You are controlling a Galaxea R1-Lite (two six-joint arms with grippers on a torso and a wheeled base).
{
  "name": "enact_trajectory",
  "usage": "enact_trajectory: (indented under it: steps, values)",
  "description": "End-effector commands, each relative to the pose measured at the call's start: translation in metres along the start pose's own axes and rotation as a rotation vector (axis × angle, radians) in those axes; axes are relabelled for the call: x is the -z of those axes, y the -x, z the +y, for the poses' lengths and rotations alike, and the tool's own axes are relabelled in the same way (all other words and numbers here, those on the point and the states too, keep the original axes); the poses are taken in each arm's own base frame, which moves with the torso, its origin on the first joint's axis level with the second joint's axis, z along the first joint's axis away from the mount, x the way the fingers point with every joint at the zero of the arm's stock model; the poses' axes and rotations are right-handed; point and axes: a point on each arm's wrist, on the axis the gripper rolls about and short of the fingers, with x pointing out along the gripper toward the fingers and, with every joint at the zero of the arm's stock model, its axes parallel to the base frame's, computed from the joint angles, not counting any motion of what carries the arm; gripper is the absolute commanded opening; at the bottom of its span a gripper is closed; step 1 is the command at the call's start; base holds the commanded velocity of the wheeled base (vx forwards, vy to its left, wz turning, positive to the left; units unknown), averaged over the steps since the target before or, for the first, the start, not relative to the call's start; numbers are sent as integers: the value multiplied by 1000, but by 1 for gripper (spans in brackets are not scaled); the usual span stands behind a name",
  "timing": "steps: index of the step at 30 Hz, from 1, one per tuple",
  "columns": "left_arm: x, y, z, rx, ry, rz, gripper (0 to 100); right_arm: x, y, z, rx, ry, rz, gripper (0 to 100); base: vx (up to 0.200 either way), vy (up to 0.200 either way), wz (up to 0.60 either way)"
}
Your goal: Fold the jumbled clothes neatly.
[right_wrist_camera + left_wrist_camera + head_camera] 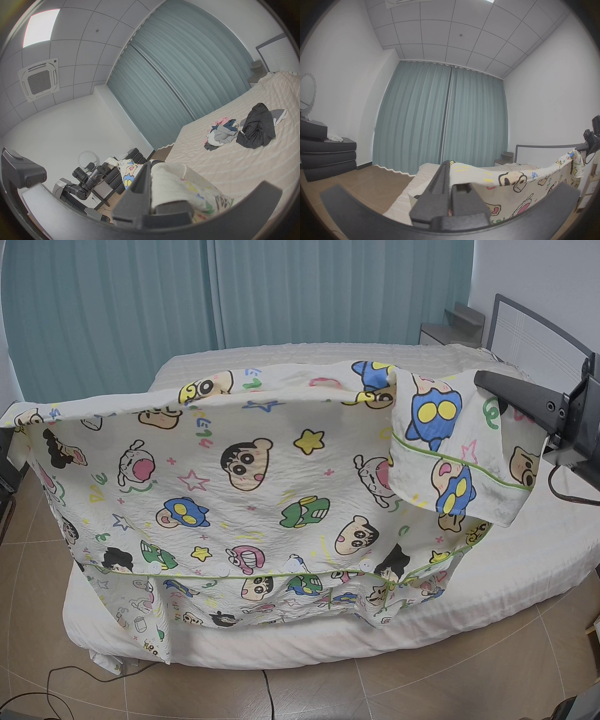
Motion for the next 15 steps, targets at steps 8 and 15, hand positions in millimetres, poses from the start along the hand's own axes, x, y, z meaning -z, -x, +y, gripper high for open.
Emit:
enact_trajectory:
  steps: [8,15]
  values:
    - [2,0,0,-1,-4,9,0,0,0,0,1,0,1,0,0,200,0]
    - [3,1,0,-2,-5,12,0,0,0,0,1,0,1,0,0,114,0]
